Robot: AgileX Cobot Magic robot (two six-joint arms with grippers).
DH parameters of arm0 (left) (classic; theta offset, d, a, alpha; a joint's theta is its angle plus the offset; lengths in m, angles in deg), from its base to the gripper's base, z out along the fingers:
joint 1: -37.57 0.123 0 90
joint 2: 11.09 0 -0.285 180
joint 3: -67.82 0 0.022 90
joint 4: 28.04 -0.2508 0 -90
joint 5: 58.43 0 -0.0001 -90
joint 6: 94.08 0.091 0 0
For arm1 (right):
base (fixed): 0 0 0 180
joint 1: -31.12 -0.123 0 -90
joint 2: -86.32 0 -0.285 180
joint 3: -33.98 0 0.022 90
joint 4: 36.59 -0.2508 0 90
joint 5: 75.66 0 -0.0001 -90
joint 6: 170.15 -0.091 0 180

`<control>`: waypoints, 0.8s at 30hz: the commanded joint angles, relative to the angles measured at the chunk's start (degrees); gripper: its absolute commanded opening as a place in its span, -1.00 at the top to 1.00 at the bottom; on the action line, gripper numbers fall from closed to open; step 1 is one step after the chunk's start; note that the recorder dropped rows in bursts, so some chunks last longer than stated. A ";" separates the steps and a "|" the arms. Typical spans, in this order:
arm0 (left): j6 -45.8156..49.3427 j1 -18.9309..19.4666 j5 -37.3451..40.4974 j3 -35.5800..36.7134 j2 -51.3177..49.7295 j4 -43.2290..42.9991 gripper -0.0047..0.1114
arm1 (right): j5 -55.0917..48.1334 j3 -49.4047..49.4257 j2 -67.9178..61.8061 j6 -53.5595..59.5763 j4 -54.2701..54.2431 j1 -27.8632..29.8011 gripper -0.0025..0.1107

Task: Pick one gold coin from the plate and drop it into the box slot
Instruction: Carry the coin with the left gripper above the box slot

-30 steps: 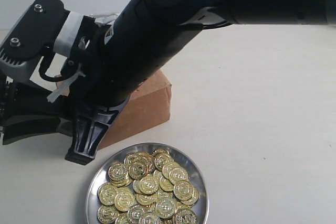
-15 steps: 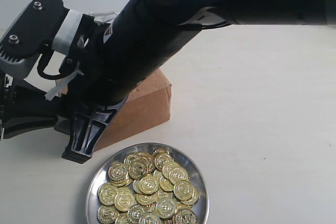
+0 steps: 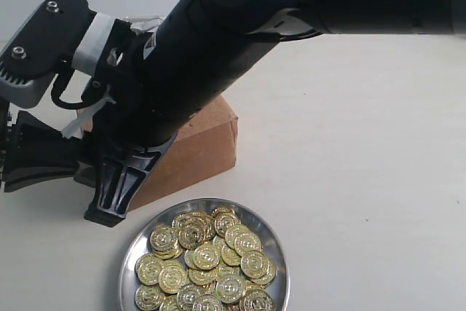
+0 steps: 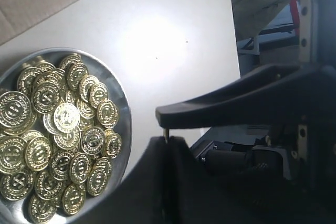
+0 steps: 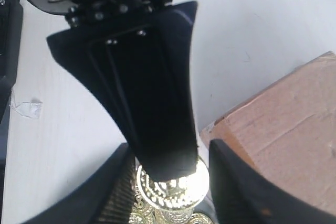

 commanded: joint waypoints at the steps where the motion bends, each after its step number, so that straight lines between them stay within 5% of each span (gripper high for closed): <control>1: 0.63 -0.26 1.66 -0.14 -0.12 0.18 0.92 | 1.81 -0.52 0.55 -1.73 -1.20 0.26 -0.11; 5: 0.63 -0.26 1.66 -0.14 -0.12 0.18 0.92 | 1.69 -0.52 0.55 -3.02 -1.20 0.26 -0.24; 14: 3.30 -0.26 -1.83 -0.54 -0.12 0.18 0.92 | -4.35 -0.52 5.30 -10.84 10.77 0.26 -0.19; 16: 3.54 -0.26 -3.66 -1.15 -0.12 0.38 0.92 | -7.04 -0.52 6.91 -14.27 14.22 0.26 0.06; 20: 9.53 -0.26 -5.00 -3.63 -0.12 1.56 0.92 | -12.88 -0.52 9.86 -16.85 16.52 0.26 0.87; 24: 15.76 -0.26 -5.00 -7.79 -0.12 1.68 0.92 | -14.92 0.09 11.51 -20.73 16.52 0.26 0.96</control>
